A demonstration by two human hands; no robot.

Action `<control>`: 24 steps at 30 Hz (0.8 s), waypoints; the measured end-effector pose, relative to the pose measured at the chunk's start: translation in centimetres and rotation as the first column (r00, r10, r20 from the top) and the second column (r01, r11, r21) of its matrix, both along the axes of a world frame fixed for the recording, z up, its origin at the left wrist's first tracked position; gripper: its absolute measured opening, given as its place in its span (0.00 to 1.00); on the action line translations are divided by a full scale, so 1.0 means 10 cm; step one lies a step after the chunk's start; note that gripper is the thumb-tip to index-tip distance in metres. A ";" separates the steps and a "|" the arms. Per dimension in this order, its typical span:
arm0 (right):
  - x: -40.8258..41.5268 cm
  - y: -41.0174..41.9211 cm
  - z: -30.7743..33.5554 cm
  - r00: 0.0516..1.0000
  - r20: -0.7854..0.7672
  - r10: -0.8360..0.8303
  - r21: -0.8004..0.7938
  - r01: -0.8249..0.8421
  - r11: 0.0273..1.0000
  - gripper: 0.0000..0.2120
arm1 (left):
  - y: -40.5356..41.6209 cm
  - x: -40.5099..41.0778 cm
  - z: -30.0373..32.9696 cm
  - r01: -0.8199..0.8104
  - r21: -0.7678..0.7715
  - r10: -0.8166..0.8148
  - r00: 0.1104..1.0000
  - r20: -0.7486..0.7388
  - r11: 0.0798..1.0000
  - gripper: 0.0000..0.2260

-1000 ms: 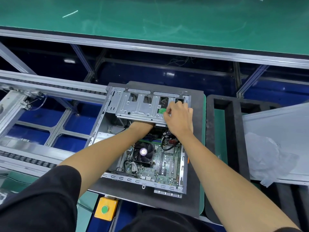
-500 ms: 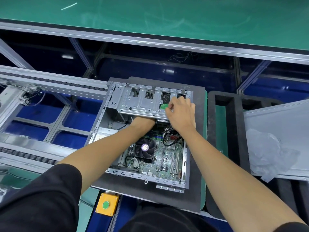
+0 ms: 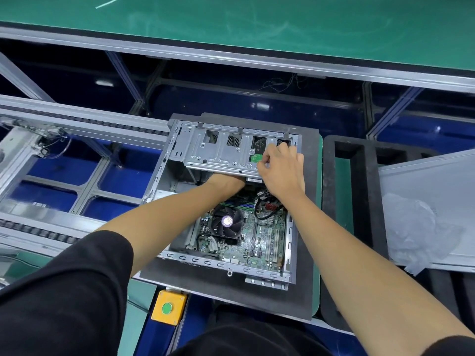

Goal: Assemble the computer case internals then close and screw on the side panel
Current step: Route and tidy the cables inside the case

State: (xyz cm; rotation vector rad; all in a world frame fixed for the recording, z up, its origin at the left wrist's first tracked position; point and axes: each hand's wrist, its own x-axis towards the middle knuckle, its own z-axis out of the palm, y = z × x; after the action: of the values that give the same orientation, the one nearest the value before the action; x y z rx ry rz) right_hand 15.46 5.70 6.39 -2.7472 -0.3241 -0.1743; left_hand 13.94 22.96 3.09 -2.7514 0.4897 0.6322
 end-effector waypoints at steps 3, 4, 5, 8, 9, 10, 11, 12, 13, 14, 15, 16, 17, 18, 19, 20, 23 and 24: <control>0.00 0.01 -0.01 1.000 0.001 -0.002 -0.004 0.002 1.000 0.04 | -0.04 -0.06 0.00 -0.051 -0.025 0.050 0.998 -0.045 0.998 0.12; 0.00 0.01 0.00 1.000 0.003 -0.003 -0.005 0.003 1.000 0.04 | -0.07 -0.08 -0.01 -0.064 -0.061 0.062 0.998 -0.030 0.996 0.11; 0.00 0.00 -0.01 1.000 0.003 -0.004 -0.003 0.004 1.000 0.04 | -0.07 -0.09 -0.03 -0.053 -0.071 0.052 0.999 -0.014 0.996 0.11; 0.00 0.00 -0.01 1.000 -0.002 -0.004 0.007 0.004 1.000 0.04 | -0.05 -0.04 -0.10 -0.177 -0.149 0.169 0.983 -0.064 0.973 0.13; -0.01 0.00 -0.01 1.000 -0.002 -0.004 0.010 0.004 1.000 0.04 | -0.04 0.01 -0.12 -0.225 -0.182 0.219 0.974 -0.052 0.957 0.14; 0.00 0.00 0.00 1.000 0.002 -0.004 0.010 0.004 1.000 0.04 | -0.03 0.05 -0.13 -0.253 -0.203 0.253 0.967 -0.027 0.946 0.15; 0.00 0.00 0.00 1.000 0.003 -0.004 0.008 0.004 1.000 0.04 | 0.00 0.08 -0.13 -0.274 -0.225 0.279 0.960 -0.010 0.935 0.16; 0.00 0.01 0.00 1.000 0.002 -0.005 0.003 0.005 1.000 0.04 | 0.00 0.09 -0.16 -0.228 -0.199 0.233 0.973 -0.001 0.953 0.17; 0.00 0.01 0.00 1.000 0.002 -0.005 -0.002 0.005 1.000 0.04 | 0.01 0.10 -0.19 -0.147 -0.180 0.152 0.988 0.015 0.973 0.19; -0.01 0.02 0.00 1.000 0.003 -0.004 -0.004 0.004 1.000 0.04 | 0.05 0.10 -0.21 -0.080 -0.216 0.096 0.993 0.065 0.973 0.20; -0.01 0.02 0.00 1.000 0.003 -0.002 -0.002 0.002 1.000 0.04 | 0.05 0.08 -0.20 -0.086 -0.250 0.108 0.991 0.076 0.965 0.21; -0.01 0.02 0.00 1.000 0.001 0.000 0.001 0.000 1.000 0.04 | 0.07 0.06 -0.19 -0.123 -0.301 0.151 0.986 0.072 0.946 0.21; -0.01 0.02 0.01 1.000 -0.004 -0.001 0.000 0.001 1.000 0.04 | 0.09 0.06 -0.22 -0.157 -0.330 0.187 0.981 0.060 0.931 0.20; -0.01 0.01 0.02 1.000 -0.004 -0.003 -0.006 0.003 1.000 0.04 | 0.10 0.05 -0.25 -0.211 -0.324 0.231 0.973 0.024 0.922 0.19; -0.02 0.01 0.02 1.000 -0.002 -0.001 -0.013 0.001 1.000 0.05 | 0.13 0.05 -0.28 -0.219 -0.297 0.234 0.972 0.018 0.929 0.19; -0.02 0.01 0.03 1.000 -0.001 0.004 -0.016 -0.004 1.000 0.05 | 0.15 0.03 -0.24 -0.239 -0.290 0.252 0.968 0.010 0.927 0.20; -0.01 0.01 0.03 1.000 -0.005 0.006 -0.023 -0.006 1.000 0.05 | 0.14 -0.02 -0.21 -0.322 -0.384 0.366 0.929 0.046 0.865 0.17; -0.01 0.01 0.02 1.000 -0.005 0.008 -0.026 -0.008 1.000 0.06 | 0.13 -0.03 -0.19 -0.331 -0.426 0.392 0.918 0.062 0.842 0.16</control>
State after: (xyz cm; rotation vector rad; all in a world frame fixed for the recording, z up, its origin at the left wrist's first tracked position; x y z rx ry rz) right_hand 15.35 5.81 6.61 -2.7716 -0.3378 -0.1618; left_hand 13.59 24.30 1.18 -3.3031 0.0596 0.4353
